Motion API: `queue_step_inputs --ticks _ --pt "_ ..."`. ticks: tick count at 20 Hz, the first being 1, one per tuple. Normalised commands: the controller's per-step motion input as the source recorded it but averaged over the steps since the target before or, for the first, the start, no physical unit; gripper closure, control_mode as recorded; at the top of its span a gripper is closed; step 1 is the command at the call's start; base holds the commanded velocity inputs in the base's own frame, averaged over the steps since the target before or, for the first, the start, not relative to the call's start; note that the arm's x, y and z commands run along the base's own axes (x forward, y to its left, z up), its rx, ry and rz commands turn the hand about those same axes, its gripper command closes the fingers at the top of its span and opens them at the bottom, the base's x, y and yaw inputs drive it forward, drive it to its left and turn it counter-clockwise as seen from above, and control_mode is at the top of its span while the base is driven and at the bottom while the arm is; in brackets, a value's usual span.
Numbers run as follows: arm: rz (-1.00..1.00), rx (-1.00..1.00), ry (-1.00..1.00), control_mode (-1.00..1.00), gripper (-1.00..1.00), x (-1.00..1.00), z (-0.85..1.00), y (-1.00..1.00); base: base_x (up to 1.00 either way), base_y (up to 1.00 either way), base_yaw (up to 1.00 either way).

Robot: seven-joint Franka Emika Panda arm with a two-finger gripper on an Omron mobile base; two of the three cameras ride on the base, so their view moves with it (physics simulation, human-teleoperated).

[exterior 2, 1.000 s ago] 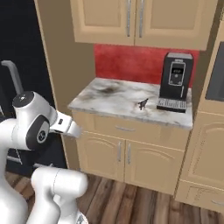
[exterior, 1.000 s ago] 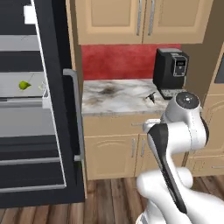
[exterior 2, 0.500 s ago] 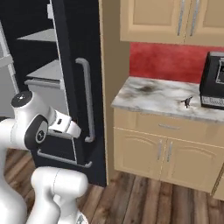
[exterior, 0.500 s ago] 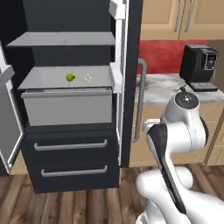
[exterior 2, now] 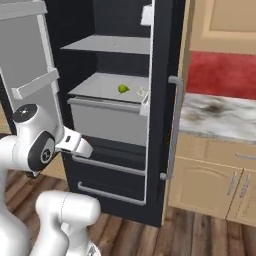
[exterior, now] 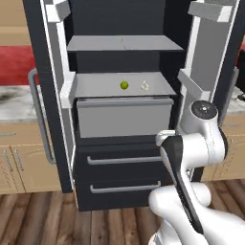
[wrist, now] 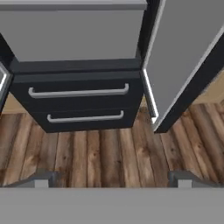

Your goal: Open the fridge, remove the pear, garlic, and fish, and place them on any counter.

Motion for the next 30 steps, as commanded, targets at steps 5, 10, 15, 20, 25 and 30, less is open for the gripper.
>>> queue_step_inputs --ticks 5,10,15,20,25,30 --pt "0.00 0.00 0.00 1.00 -1.00 0.00 0.00 0.00 0.86 0.36 -0.16" --pt "0.00 0.00 0.00 1.00 -1.00 0.00 0.00 0.00 0.95 0.15 -0.28" --pt "0.00 0.00 0.00 1.00 -1.00 0.00 0.00 0.00 0.87 0.53 -0.28" --pt "-0.03 0.00 0.00 -1.00 -1.00 0.07 0.00 0.03 0.66 0.46 -0.19" --pt "-0.08 0.02 -0.07 -1.00 -1.00 0.37 0.05 -0.20 0.00 0.00 0.00" --pt "-0.06 0.03 -0.04 -1.00 -1.00 0.98 0.12 -0.40 0.00 0.00 0.00"
